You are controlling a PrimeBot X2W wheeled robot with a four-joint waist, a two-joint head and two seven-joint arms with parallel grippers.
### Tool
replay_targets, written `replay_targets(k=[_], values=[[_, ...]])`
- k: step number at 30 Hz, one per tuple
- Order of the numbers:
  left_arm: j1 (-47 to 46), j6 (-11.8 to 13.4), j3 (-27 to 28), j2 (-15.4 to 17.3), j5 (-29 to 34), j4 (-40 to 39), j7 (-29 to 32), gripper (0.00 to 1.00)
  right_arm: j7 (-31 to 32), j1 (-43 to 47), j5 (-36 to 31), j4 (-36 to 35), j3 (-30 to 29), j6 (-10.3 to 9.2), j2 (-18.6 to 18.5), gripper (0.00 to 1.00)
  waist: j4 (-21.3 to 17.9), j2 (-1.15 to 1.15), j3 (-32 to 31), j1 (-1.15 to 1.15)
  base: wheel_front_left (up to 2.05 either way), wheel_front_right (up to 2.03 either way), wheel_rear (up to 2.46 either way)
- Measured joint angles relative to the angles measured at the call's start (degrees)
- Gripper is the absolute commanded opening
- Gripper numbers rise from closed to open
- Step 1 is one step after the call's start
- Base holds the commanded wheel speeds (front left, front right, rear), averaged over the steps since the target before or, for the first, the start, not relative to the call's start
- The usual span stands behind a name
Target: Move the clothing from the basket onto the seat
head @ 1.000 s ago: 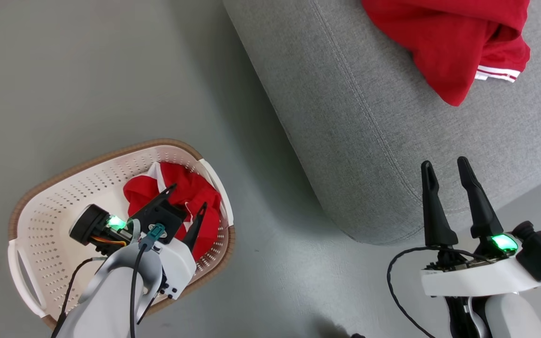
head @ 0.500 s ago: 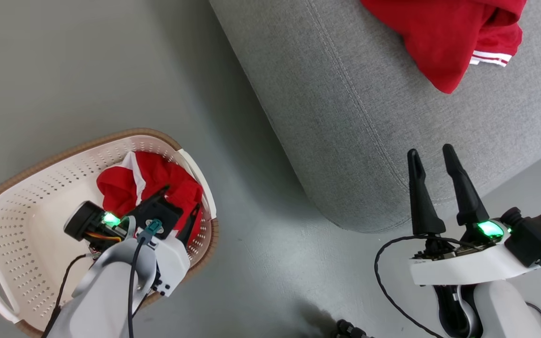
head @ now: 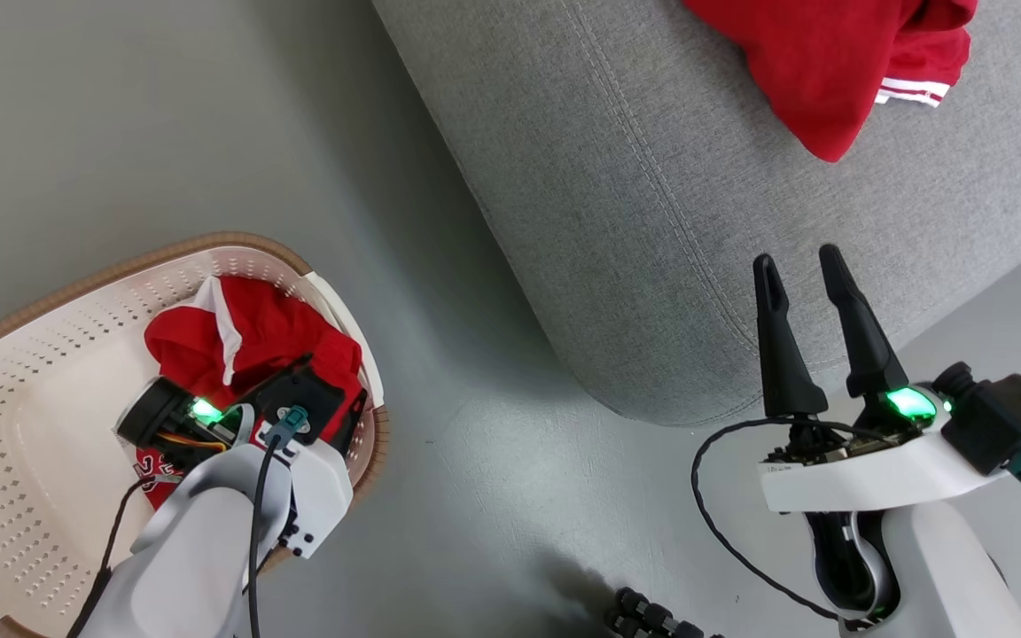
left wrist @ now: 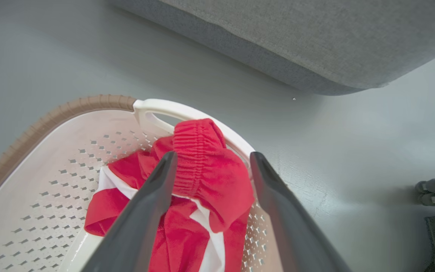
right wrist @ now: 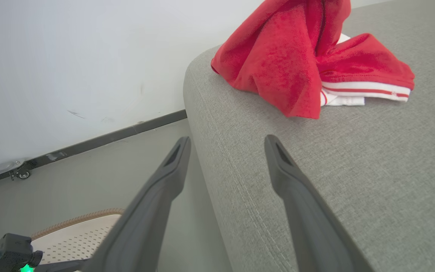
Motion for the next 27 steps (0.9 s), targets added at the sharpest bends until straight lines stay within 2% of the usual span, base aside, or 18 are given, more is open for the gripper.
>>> replay_targets(k=[6,12,27], values=[[-1.48,0.60,0.46,0.25,0.64,1.08,1.30,1.00,-0.01,-1.59,0.38,-0.15,0.07,0.00,0.01,1.00,-0.66,0.00,0.62,0.00,0.00,0.00,0.00],[-1.92,2.87,2.08,0.21,0.43,2.79,2.55,1.00,-0.01,-1.58,0.38,-0.14,0.02,0.00,0.01,1.00,-0.86,0.00,1.04,0.00,0.00,0.00,0.00],[-1.96,0.69,0.09,-1.91,-1.27,5.92,4.99,1.00,-0.01,-1.64,0.37,-0.20,0.14,0.00,0.01,1.00,-0.61,0.00,1.57,0.00,0.00,0.00,0.00]])
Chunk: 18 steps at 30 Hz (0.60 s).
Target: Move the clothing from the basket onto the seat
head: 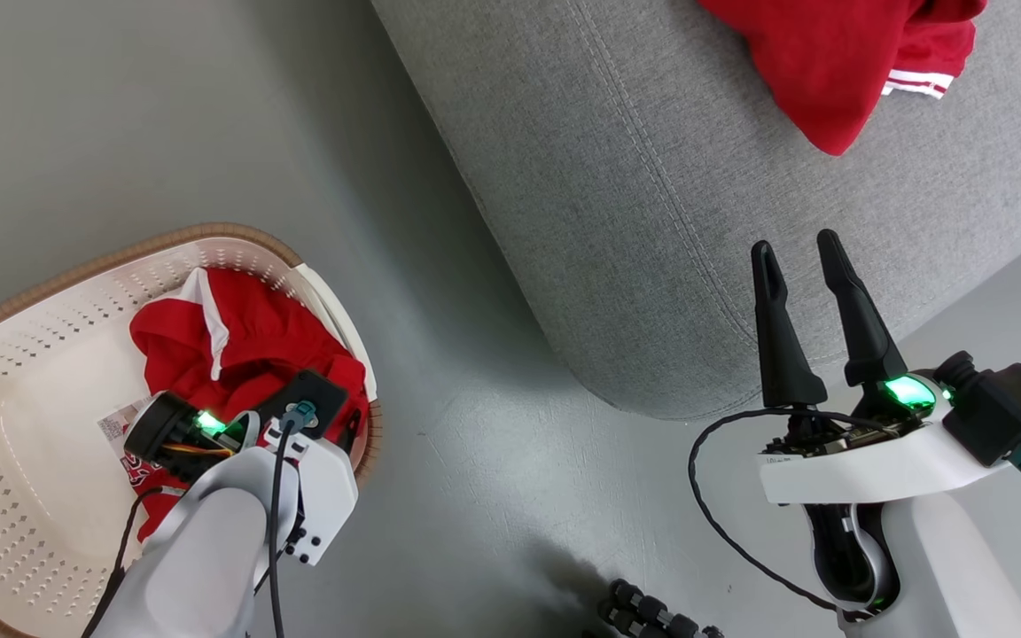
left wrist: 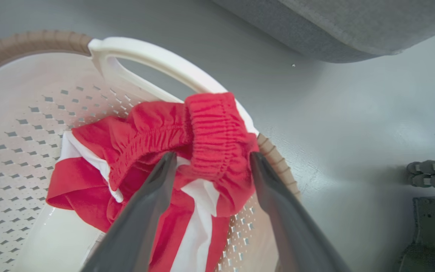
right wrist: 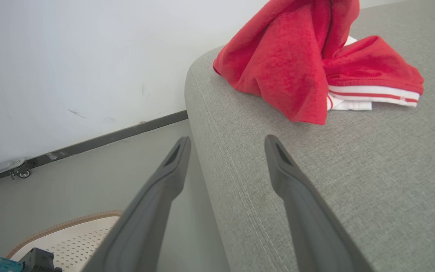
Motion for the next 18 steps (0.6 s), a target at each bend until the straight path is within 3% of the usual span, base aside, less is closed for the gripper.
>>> replay_targets(k=[4,7,10,18], values=[[-0.96,-0.31,-0.64,0.11,0.02,0.00,-0.09,0.98,0.00,-0.02,-0.01,-0.02,0.02,0.00,0.00,1.00,-0.08,0.00,0.31,0.00,0.00,0.00,0.00],[-1.79,-0.46,-1.21,0.15,0.18,0.00,-0.60,0.40,0.00,-0.02,0.00,-0.09,0.01,0.00,0.00,1.00,-0.14,0.00,0.53,0.00,0.00,0.00,0.00],[-1.97,-0.64,-1.49,0.12,0.18,0.09,-1.10,0.00,-0.01,-0.05,0.00,-0.11,-0.07,0.00,0.00,1.00,-0.14,0.00,0.57,0.00,0.00,0.00,0.00],[-2.01,-0.67,-0.65,0.35,-0.64,0.21,-3.44,0.00,-0.01,-1.41,0.00,-0.22,-0.85,0.00,0.00,1.00,0.23,0.00,0.18,0.00,0.00,0.00,0.00]])
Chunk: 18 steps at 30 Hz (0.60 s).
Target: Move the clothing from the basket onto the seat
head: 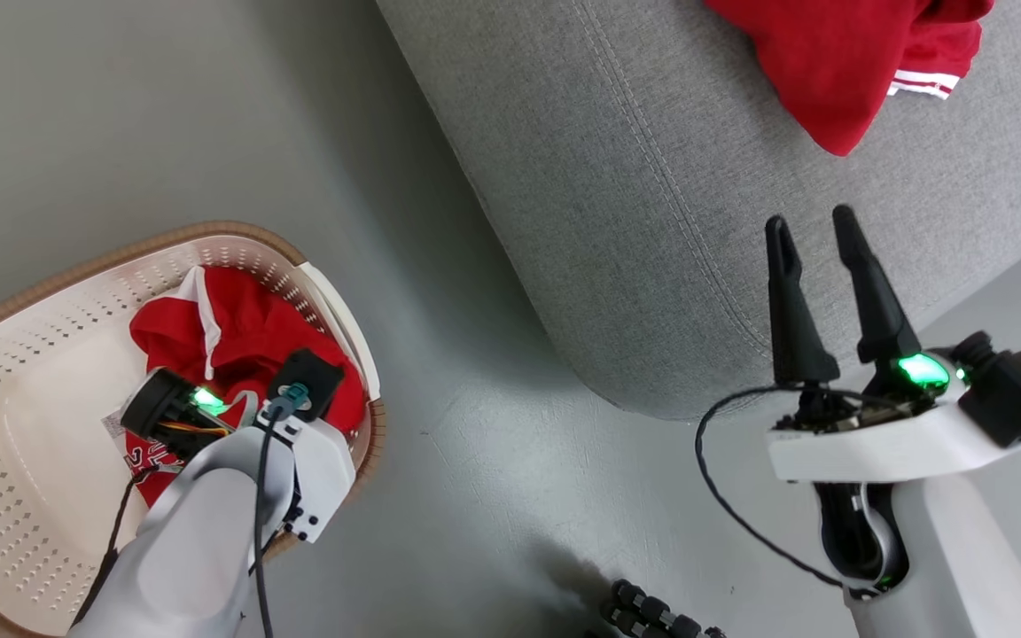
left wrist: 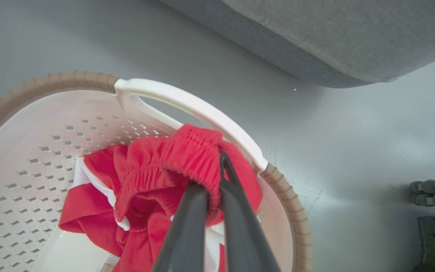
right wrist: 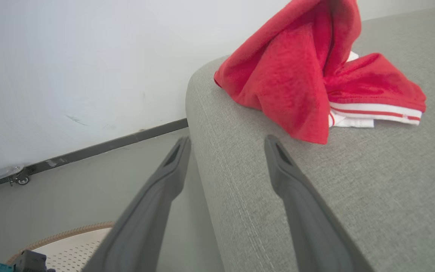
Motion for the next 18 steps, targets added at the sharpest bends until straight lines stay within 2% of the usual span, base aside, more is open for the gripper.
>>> replay_targets(k=[8,18], values=[[-0.15,0.33,1.98,0.41,-1.33,-0.66,-2.72,0.00,0.00,-0.90,-0.09,-0.04,-0.66,0.00,0.00,1.00,0.89,0.00,-0.94,0.00,0.00,0.00,0.00],[-1.18,3.09,5.27,-0.51,-4.21,-3.27,-8.25,0.00,0.00,-2.68,-3.12,-0.10,-0.98,0.00,-0.02,1.00,3.38,0.00,-2.93,-0.01,0.00,0.00,0.00]])
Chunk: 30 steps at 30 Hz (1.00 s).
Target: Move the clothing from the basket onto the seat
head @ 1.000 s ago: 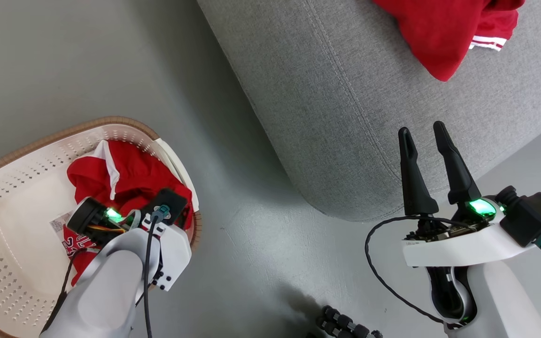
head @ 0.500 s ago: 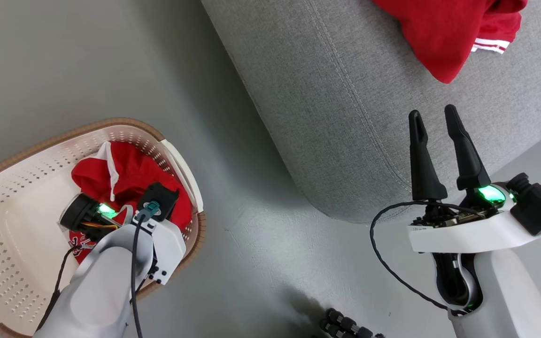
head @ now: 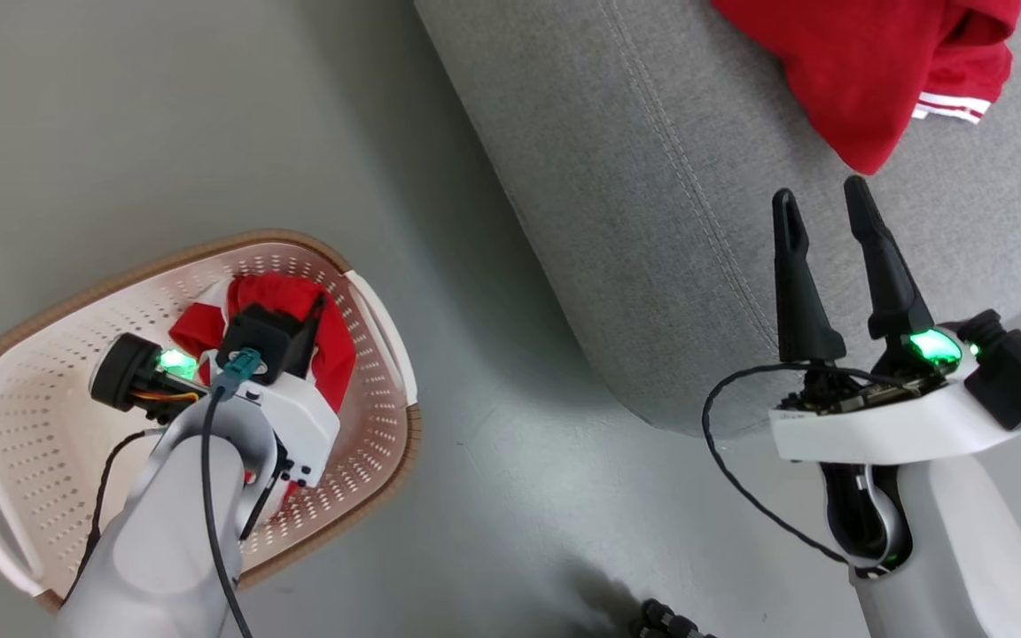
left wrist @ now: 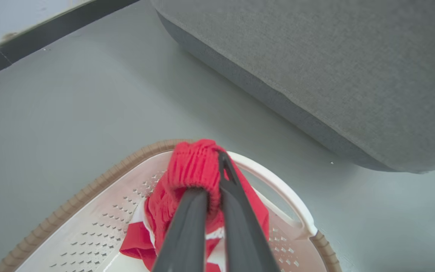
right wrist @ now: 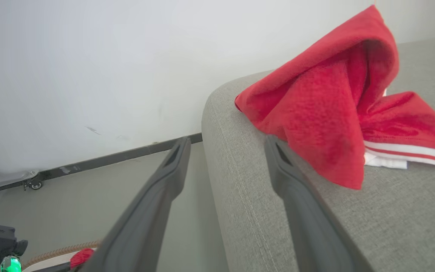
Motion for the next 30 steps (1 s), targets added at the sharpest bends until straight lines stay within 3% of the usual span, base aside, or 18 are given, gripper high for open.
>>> replay_targets(k=[30], values=[[0.11,6.26,7.25,-3.64,-5.15,-14.49,-3.01,0.00,-0.33,-2.96,-9.56,2.20,-1.18,0.00,-0.33,1.00,11.33,0.00,-9.82,0.00,0.00,0.00,0.00]])
